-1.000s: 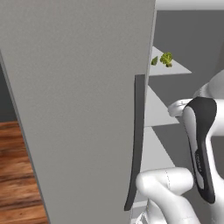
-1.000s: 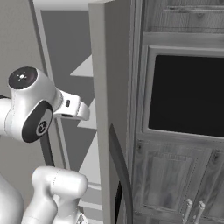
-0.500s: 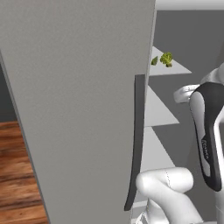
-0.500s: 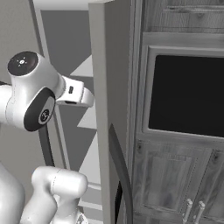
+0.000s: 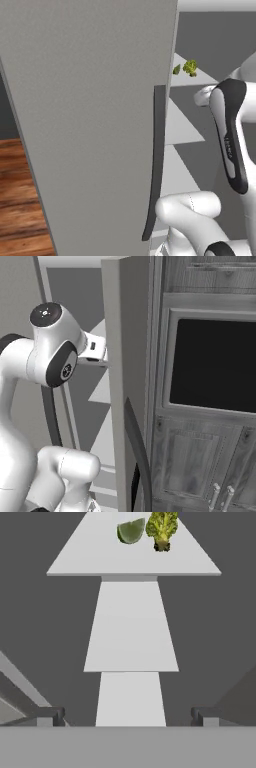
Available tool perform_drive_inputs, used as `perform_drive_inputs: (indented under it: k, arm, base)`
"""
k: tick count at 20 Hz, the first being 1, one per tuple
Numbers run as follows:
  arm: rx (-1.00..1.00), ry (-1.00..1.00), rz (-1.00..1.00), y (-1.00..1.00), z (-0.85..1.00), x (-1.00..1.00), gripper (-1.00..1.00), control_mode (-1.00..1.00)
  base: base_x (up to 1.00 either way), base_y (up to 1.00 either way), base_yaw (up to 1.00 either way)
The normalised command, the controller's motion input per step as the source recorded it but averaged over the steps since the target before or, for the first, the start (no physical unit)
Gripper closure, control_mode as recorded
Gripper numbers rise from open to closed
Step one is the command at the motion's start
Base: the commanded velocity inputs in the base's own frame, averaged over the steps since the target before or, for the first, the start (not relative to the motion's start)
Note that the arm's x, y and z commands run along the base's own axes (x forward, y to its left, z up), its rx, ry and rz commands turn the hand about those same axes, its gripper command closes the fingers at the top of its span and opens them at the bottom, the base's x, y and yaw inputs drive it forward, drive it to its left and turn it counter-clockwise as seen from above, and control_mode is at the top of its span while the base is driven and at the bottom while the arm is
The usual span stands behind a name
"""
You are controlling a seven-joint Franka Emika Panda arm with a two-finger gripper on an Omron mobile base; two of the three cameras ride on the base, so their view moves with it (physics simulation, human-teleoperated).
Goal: Take the lemon wedge, broccoli, and lemon from the freezer and place them in the bowl on the counter.
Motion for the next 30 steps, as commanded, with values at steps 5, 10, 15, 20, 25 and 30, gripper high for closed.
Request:
perform_drive_inputs:
  k: [5, 10, 15, 20, 25, 30]
  arm:
    - [0.0, -0.09, 0.0, -0.12, 0.0, 0.4, -1.0, -1.0]
    - [0.0, -0.08, 0.0, -0.1, 0.04, 0.47, -1.0, -1.0]
    - [0.0, -0.03, 0.0, -0.03, 0.15, 0.52, -1.0, -1.0]
    - [0.0, -0.04, 0.0, -0.05, 0.13, 0.48, -1.0, -1.0]
    - [0.0, 0.0, 0.0, -0.16, 0.0, 0.59, -1.0, -1.0]
    - [0.0, 0.0, 0.0, -0.24, 0.0, 0.61, -1.0, -1.0]
  base:
    - [0.0, 0.0, 0.0]
    - [0.0, 0.0, 0.0]
    - [0.0, 0.0, 0.0]
    - [0.0, 0.0, 0.0]
    - [0.0, 0.0, 0.0]
    - [0.0, 0.0, 0.0]
